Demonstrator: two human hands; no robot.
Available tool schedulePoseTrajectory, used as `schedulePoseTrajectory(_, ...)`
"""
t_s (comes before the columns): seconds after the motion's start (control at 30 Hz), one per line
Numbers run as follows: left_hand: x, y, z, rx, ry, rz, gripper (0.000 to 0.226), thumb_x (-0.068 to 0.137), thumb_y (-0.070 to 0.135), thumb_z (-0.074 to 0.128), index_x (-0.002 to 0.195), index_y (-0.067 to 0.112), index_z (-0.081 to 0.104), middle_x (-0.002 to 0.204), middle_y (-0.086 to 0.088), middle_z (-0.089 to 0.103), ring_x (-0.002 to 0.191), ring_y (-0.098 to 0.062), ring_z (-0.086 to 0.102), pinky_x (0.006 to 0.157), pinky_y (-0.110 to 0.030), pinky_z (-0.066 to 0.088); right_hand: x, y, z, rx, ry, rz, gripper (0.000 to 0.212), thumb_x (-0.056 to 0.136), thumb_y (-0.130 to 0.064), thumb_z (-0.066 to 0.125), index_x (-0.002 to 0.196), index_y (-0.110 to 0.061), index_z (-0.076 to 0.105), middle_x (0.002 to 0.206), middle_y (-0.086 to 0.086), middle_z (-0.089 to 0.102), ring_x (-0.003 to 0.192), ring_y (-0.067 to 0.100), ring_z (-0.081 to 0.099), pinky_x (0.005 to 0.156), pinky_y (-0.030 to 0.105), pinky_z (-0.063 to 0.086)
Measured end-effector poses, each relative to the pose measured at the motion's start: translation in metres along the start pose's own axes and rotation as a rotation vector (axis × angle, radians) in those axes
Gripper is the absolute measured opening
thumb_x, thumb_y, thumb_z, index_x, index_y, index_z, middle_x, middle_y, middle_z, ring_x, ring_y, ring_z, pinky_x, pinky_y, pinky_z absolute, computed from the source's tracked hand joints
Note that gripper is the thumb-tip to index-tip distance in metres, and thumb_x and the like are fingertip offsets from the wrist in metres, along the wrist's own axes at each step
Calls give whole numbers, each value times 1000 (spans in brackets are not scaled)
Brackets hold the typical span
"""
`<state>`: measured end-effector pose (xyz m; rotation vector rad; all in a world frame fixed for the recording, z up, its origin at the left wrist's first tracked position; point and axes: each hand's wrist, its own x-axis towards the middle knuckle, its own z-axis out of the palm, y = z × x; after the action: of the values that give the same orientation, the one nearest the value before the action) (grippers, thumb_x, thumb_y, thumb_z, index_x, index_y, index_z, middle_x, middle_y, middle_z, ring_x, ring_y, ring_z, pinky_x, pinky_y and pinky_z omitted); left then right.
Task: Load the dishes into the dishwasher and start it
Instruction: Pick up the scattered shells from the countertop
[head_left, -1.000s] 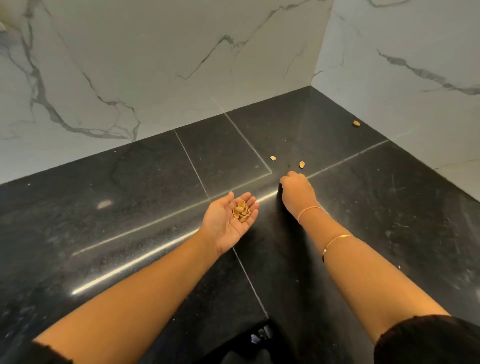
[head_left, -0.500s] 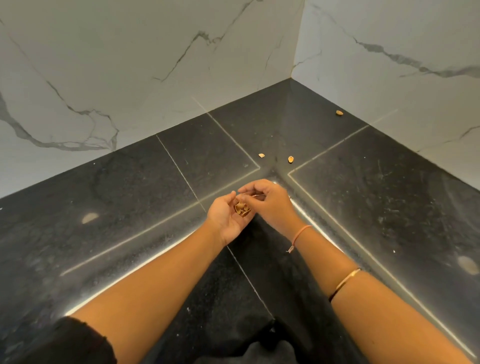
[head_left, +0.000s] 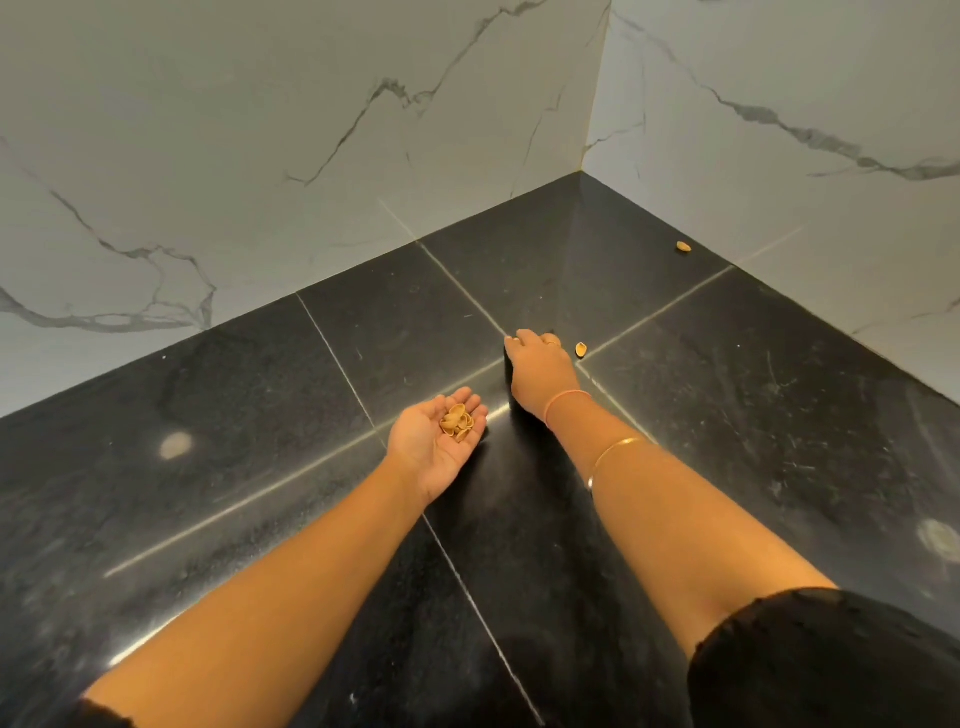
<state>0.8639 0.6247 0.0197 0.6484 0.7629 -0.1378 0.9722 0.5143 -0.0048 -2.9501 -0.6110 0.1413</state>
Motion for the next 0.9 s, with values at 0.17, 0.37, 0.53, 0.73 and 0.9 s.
schedulePoseTrajectory(0.17, 6, 0, 9, 20, -22, -8, 37, 101, 15, 32, 127, -4, 49, 130, -19, 52, 122, -31, 50, 106, -38, 40, -5, 6, 6, 46, 109, -60, 23, 91, 4, 42, 105, -2, 60, 109, 13, 54, 105, 30, 51, 80, 32, 44)
schedulePoseTrajectory(0.37, 22, -5, 21, 8, -101, -57, 38, 102, 20, 30, 125, -3, 50, 120, -19, 59, 114, -28, 56, 104, -37, 42, -34, 4, 1, 652, 320, -69, 21, 90, -8, 55, 106, -9, 68, 103, 4, 64, 89, 11, 59, 79, 16, 46)
schedulePoseTrajectory(0.53, 32, -7, 35, -47, -134, -70, 35, 102, 17, 28, 114, -2, 55, 90, -15, 68, 92, -24, 63, 94, -35, 48, -46, 8, 12, 710, 347, -157, 30, 89, -7, 56, 118, -11, 64, 108, 3, 64, 100, 15, 58, 89, 23, 46)
schedulePoseTrajectory(0.73, 44, -14, 47, -102, -58, -53, 34, 101, 10, 31, 122, -7, 51, 118, -18, 57, 123, -29, 49, 100, -36, 41, -27, 56, 20, 327, 295, 137, 55, 89, 8, 41, 140, -12, 42, 141, 15, 40, 125, 34, 37, 102, 35, 36)
schedulePoseTrajectory(0.9, 48, -13, 58, -76, -59, -48, 35, 100, 8, 32, 127, -7, 48, 127, -20, 53, 124, -30, 49, 105, -37, 40, -2, 67, 9, 162, 190, 114, 32, 91, 1, 40, 114, -4, 63, 112, 12, 55, 105, 29, 49, 86, 32, 43)
